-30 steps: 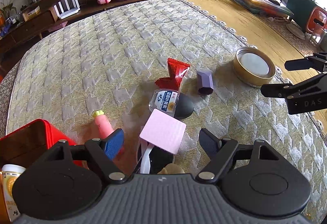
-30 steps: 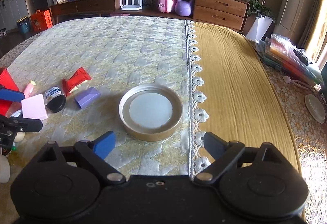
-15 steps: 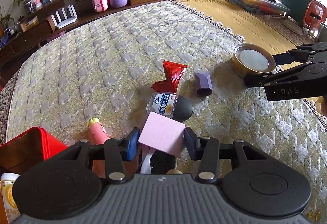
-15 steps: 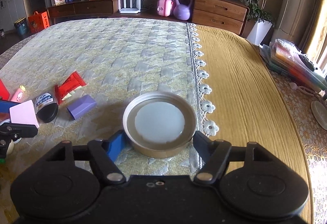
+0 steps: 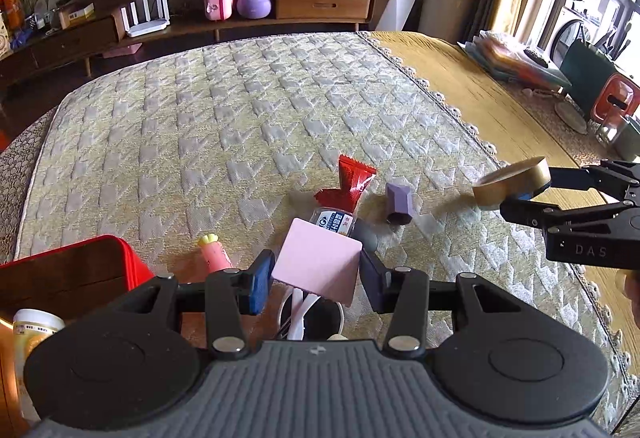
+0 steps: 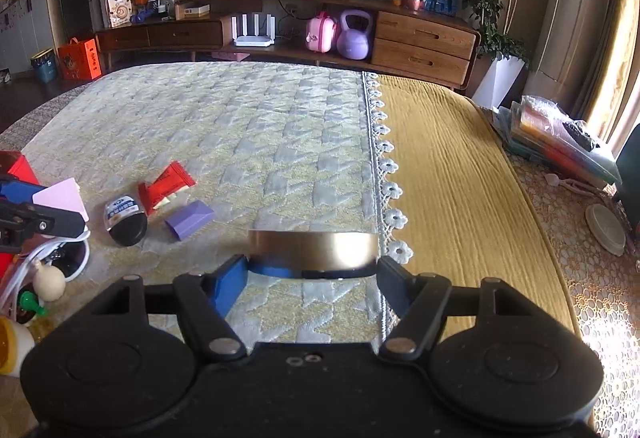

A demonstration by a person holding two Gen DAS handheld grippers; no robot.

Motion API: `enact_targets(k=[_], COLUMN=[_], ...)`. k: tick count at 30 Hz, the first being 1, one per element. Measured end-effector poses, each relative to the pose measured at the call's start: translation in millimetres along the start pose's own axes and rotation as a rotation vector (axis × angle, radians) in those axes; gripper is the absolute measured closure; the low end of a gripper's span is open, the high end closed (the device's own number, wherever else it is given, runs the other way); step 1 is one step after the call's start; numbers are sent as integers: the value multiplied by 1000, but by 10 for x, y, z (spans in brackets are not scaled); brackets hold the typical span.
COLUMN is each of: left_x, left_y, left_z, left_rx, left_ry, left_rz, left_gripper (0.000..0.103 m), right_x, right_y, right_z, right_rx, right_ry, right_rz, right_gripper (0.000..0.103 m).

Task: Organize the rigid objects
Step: 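Carry the pink sponge and tin lid over the red tin box with both grippers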

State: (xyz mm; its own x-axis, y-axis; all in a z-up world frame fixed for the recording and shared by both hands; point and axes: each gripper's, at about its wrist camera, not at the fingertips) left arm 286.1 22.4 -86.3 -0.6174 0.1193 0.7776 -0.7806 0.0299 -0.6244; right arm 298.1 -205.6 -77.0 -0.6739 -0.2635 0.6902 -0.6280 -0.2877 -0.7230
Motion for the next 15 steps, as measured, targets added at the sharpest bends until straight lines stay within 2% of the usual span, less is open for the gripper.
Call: enact_targets(k=[2,3,4,6,8,11,12,13,15], left_x=[79,119,159,235,307,407,431,449,467], left_y=[4,4,9,22,43,77,85,95,111], left_z=[-12,-19,-27,-44,-58,-104,-119,-140,-176], left_rx=[9,15,21,25,26,42,48,54,60], left_ry=[-3,-3,-2,-5,-16,-16,-16,-16,-16], left_rz=[4,5,8,15,18,28,32,35,38], left_gripper=[58,57,58,58,58,57,57,57,57], right_x=[95,148,201,267,272,243,216,185,144], right_y=[-1,2,-7,-20,0,43,45,45,66], right_z=[-35,-52,-83,-68,-83,-128,-137,-152,-215], right_rx=[10,14,26,4,23,31,31,31,46], right_ry=[-2,9,38,-5,-26,-18,-35,-43,-56], right_rz=[10,18,28,10,-13,-28,-36,-39,-24], right_gripper=[34,53,87,90,86,72,60,43,26])
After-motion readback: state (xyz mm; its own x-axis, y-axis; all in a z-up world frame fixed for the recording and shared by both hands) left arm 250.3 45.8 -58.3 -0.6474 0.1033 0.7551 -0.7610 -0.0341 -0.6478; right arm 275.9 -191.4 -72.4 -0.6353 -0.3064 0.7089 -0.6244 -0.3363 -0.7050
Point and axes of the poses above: each gripper's, at about its wrist camera, not at the fingertips, and x roughly against the way its jaws point, z to its right, y to its underside
